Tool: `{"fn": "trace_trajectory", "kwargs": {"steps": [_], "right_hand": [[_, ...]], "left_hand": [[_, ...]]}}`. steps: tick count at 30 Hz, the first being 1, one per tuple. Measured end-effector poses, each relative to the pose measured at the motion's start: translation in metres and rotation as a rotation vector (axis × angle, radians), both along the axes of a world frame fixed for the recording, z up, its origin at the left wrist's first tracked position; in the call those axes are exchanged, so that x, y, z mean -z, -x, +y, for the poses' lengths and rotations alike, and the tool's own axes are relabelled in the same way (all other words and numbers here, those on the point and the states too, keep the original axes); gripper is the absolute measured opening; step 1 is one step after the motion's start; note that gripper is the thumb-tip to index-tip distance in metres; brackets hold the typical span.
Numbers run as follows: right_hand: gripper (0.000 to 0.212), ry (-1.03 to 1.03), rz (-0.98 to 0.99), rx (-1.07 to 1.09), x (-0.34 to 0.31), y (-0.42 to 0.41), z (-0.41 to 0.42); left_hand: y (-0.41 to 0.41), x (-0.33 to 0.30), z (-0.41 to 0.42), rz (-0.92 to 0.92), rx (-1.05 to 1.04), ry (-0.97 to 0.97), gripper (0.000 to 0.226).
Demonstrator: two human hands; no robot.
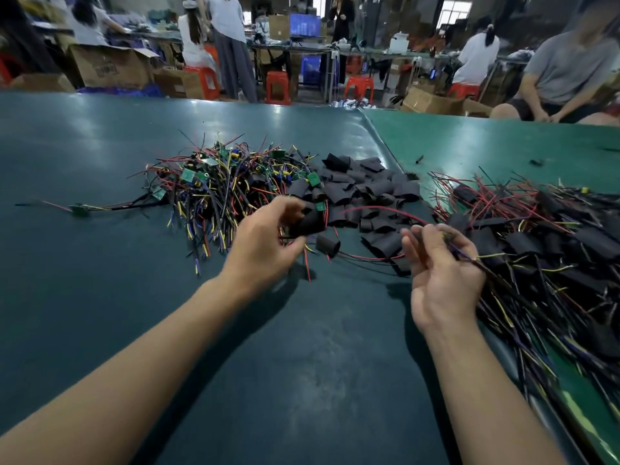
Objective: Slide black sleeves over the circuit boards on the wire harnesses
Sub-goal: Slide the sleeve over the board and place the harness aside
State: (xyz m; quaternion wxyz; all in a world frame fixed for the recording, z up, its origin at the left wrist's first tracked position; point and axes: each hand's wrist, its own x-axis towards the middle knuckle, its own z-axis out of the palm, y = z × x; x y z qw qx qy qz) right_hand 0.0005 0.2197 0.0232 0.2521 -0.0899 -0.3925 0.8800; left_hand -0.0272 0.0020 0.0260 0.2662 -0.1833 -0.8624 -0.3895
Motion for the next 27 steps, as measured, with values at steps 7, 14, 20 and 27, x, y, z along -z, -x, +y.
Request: {"fn": "trace_trajectory", "kwargs": {"steps": [7, 14, 20, 27], "right_hand": [[0.005, -0.095, -0.091, -0.221, 0.005, -0.003, -0.018], [0.006, -0.110, -0.073, -0.278, 0.004, -0.004, -0.023], [0.023, -0.029, 0.029, -0.450, -0.002, -0.010, -0.023], [0.012, -0.056, 0.004, -0.498, 0.001, -0.011, -0.038]], "left_hand": [[-0.046, 0.026, -0.053, 0.048, -0.149, -0.131, 0.047], [-0.035, 0.031, -0.045, 0.000, -0.014, -0.081, 0.040], [-0.032, 0.034, -0.049, -0.026, 0.021, -0.055, 0.039], [-0.035, 0.032, -0.046, -0.054, 0.100, -0.044, 0.043]]}}
